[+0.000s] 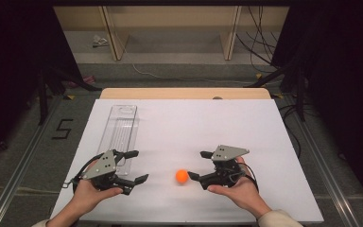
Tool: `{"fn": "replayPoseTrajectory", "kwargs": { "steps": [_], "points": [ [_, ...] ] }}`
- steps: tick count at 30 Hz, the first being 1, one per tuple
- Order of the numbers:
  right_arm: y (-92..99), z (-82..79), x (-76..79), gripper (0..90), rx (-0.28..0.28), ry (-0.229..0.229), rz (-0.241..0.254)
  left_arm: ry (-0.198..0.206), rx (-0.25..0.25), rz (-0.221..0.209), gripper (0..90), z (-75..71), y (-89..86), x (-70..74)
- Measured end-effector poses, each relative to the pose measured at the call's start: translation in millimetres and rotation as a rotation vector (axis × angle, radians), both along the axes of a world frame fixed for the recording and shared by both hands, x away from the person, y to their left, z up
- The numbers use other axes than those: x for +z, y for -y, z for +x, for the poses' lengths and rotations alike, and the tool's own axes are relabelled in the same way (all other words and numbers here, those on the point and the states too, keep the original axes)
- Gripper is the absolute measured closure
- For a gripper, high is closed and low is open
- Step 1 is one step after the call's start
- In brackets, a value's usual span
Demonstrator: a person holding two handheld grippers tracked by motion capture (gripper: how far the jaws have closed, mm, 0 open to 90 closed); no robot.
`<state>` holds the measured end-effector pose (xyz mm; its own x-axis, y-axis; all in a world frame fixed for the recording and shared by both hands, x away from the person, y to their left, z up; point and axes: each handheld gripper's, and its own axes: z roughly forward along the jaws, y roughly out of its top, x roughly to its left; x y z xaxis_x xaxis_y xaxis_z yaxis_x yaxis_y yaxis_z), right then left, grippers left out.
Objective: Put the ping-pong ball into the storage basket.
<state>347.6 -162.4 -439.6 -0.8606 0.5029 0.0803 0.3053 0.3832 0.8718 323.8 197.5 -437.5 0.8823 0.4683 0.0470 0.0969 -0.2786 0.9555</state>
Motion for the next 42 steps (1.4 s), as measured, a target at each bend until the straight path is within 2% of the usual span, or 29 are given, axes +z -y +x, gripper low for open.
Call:
{"fn": "replayPoseTrajectory", "kwargs": {
  "steps": [18, 42],
  "points": [
    [-22.8, 3.7, -9.1, 16.0, 0.048, -0.026, -0.026, 0.000, 0.000, -0.001, 16.9, -0.2, 0.1, 0.2],
    [-34.3, 6.6, -16.8, 16.0, 0.069, -0.046, -0.046, 0.003, 0.000, 0.000, 17.0, -0.2, 0.1, 0.4]
  ]
}}
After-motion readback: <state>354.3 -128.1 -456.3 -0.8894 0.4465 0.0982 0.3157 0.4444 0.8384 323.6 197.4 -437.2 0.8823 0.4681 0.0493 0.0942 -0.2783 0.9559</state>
